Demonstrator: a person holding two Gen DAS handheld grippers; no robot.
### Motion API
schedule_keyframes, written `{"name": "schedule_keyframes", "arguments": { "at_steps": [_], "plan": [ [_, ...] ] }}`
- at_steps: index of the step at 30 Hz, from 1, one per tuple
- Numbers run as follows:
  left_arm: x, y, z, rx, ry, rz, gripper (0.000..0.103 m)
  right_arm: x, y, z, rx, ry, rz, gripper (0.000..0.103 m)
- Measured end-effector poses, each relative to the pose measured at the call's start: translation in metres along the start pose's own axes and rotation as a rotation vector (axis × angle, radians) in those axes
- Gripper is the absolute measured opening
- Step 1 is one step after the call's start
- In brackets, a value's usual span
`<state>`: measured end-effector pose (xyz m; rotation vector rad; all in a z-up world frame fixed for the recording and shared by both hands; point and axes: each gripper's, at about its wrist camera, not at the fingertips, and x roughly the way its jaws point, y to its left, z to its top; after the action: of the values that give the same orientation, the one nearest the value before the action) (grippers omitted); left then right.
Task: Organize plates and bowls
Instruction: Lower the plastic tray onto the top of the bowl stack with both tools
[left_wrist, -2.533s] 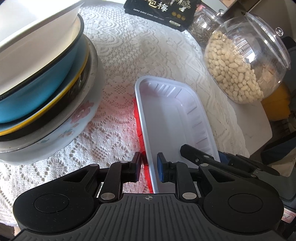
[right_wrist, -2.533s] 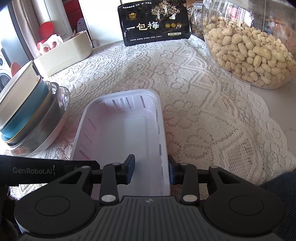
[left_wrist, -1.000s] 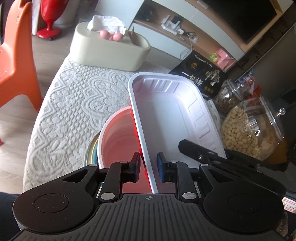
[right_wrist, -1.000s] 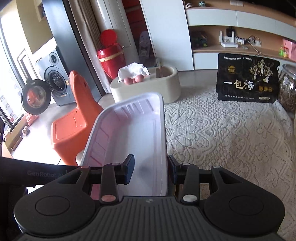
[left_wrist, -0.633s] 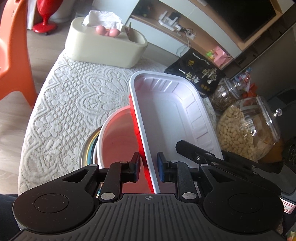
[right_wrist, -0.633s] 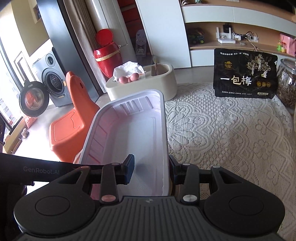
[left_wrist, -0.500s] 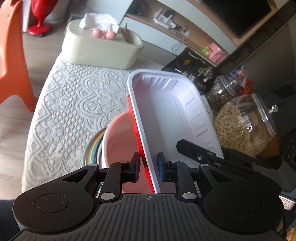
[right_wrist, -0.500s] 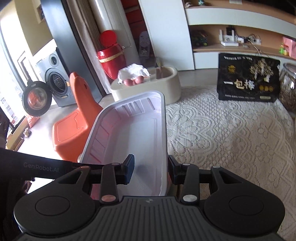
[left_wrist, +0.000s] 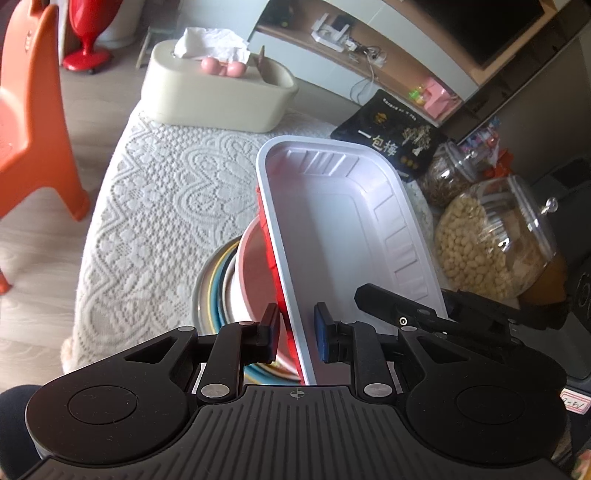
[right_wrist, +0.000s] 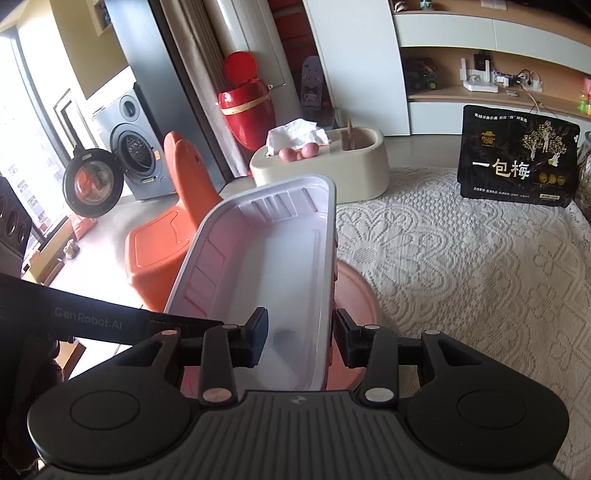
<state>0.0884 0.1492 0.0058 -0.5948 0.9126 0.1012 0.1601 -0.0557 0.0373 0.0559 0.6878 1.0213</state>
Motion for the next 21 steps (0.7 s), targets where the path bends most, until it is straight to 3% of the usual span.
{"name": "schedule_keyframes", "arguments": {
  "at_steps": [5,21],
  "plan": [
    [0.006,0.000,-0.001,-0.009,0.010,0.024,0.022,0.008,0.000,-0.007,0.009,0.035,-0.025,0.040],
    [-0.001,-0.006,-0.005,0.017,-0.019,0.043,0.022,-0.005,0.001,-0.009,0.003,0.016,-0.038,0.040]
  ]
}}
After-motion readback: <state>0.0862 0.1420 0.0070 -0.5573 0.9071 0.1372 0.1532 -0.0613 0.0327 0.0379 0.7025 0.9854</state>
